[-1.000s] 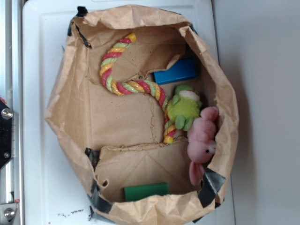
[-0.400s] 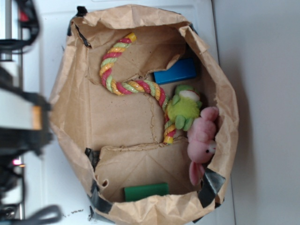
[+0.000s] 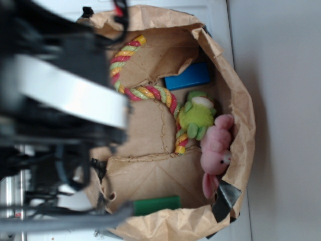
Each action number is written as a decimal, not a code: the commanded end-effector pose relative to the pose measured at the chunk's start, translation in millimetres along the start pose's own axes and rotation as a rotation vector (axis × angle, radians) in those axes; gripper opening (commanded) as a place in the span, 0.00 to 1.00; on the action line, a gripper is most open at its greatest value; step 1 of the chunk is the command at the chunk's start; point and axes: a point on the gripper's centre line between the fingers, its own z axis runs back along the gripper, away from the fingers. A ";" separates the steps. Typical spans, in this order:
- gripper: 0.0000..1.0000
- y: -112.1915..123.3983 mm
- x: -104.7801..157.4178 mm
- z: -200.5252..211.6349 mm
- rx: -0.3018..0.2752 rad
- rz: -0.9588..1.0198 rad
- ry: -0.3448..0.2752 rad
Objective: Grab the multicolored rope.
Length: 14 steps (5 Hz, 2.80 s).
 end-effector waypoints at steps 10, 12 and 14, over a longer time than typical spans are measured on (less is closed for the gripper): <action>1.00 40.7 9.3 -102.5 0.014 -0.360 -0.010; 1.00 40.7 9.3 -102.5 0.014 -0.360 -0.010; 1.00 40.7 9.3 -102.5 0.014 -0.360 -0.010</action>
